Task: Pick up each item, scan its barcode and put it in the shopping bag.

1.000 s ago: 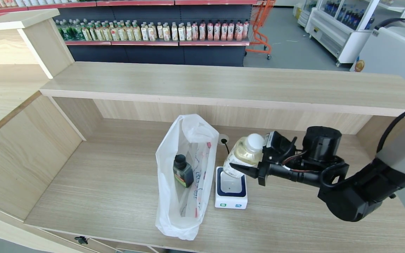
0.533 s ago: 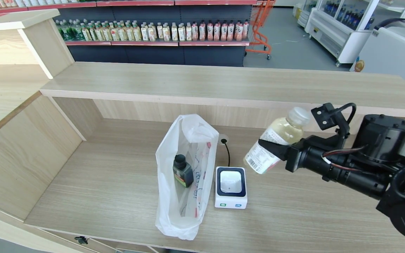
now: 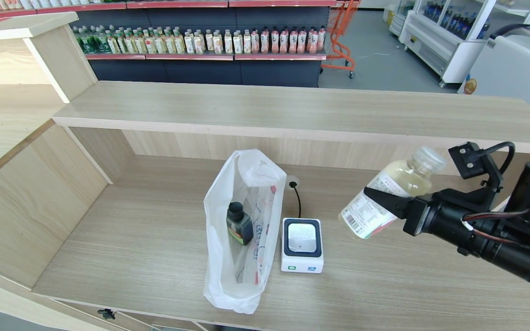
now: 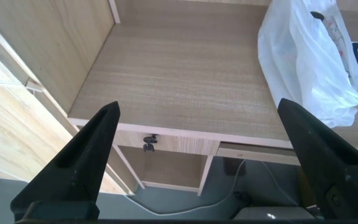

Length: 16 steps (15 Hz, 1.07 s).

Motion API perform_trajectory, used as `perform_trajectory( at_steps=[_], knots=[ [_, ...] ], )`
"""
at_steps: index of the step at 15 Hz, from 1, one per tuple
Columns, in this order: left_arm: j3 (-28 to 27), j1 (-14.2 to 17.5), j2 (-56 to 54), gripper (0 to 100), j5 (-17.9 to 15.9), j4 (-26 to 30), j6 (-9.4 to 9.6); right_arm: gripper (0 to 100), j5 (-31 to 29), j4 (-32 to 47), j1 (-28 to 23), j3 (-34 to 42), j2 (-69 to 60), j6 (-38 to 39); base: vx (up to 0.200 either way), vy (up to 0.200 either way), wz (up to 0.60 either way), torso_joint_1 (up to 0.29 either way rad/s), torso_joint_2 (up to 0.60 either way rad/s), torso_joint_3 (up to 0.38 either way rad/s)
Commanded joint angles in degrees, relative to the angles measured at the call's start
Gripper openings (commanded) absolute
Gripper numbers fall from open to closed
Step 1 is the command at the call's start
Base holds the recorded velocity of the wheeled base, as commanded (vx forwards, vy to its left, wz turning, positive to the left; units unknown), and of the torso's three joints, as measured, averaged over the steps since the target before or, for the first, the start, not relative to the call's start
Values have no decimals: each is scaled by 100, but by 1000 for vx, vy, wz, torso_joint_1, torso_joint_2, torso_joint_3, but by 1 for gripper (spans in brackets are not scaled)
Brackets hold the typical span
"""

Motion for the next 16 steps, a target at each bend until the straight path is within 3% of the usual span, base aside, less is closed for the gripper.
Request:
perform_trajectory(
  at_steps=[1, 8, 16],
  knots=[
    [0, 5, -2, 100, 1, 0, 4, 0, 1, -2, 6, 139, -163, 30, -200, 0, 0, 7, 2, 7],
    [0, 5, -2, 100, 1, 0, 4, 0, 1, -2, -82, 456, -356, 461, -29, 0, 0, 0, 0, 1],
    [0, -4, -2, 100, 1, 0, -14, 0, 18, 24, 24, 376, -66, 900, 0, 200, 0, 9, 5, 2]
  ],
)
